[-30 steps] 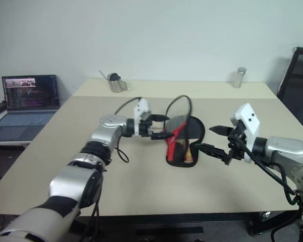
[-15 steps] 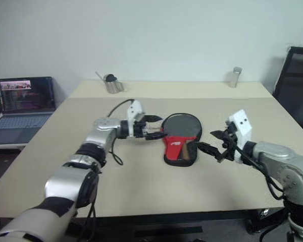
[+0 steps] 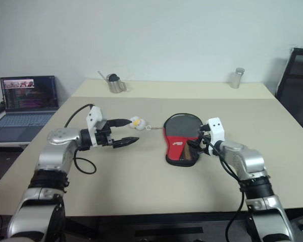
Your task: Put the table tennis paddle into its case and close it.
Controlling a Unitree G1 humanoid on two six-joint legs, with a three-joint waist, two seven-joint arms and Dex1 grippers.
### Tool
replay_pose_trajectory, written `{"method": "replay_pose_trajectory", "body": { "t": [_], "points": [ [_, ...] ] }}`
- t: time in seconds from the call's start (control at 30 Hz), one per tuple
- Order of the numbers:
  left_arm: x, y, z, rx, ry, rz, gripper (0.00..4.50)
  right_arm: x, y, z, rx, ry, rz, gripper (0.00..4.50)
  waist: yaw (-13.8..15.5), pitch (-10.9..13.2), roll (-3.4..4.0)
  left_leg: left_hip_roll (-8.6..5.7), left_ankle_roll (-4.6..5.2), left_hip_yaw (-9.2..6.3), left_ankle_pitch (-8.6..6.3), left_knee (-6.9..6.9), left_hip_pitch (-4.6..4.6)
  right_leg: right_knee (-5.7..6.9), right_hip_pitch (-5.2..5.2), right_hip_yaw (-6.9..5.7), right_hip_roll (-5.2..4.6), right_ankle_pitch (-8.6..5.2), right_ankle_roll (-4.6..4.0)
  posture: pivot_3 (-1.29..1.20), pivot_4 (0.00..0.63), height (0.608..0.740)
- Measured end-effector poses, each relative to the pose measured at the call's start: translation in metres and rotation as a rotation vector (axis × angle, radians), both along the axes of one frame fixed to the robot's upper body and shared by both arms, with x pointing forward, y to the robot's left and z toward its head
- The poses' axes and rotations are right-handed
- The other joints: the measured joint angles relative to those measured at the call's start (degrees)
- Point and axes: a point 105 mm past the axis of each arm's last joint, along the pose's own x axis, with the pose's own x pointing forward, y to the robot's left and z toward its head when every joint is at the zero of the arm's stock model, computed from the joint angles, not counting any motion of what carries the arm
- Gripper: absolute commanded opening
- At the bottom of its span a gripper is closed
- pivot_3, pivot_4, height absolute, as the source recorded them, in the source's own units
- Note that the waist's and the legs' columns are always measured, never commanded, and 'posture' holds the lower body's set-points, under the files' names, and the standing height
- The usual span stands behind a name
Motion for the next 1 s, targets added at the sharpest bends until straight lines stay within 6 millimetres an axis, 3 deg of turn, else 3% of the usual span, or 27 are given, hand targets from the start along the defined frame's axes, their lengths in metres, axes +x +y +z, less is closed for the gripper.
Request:
{"method": "replay_pose_trajectory", "body": {
  "t": [0.23,0.63,0.73,1.0],
  "points": [
    [-0.005,-0.004,0.006,-0.01,-0.006,0.016,4.4,0.017,-0.01,-0.023,-0.025,0.046,-0.085,4.45,-0.2,0.0,0.0,0.03,0.0,0.03,0.0,0.01,0.01,0.03,-0.01,0.04,0.02,0.02,-0.02,0.0,0.15,0.74],
    [-0.005,-0.003,0.008,-0.016,-0.002,0.027,4.4,0.025,0.008,-0.026,0.027,0.095,-0.057,4.45,-0.72,-0.03,0.01,0.24,0.0,0.16,0.0,0.03,0.12,0.05,-0.01,0.15,0.11,0.04,0.0,0.0,0.15,0.74],
    [-0.005,-0.004,0.008,-0.014,-0.003,0.024,4.4,0.023,0.013,-0.027,0.021,0.102,-0.028,3.85,-1.0,-0.03,0.01,0.31,0.0,0.16,0.0,0.02,0.13,0.04,-0.01,0.15,0.12,0.05,-0.01,0.0,0.15,0.74],
    [-0.006,-0.005,0.009,-0.008,-0.009,0.021,4.4,0.018,0.032,-0.029,-0.009,0.099,0.05,1.15,-1.66,-0.04,0.02,0.33,0.0,0.16,0.0,0.02,0.14,0.05,-0.01,0.16,0.12,0.04,0.01,0.0,0.15,0.74]
  ]
}}
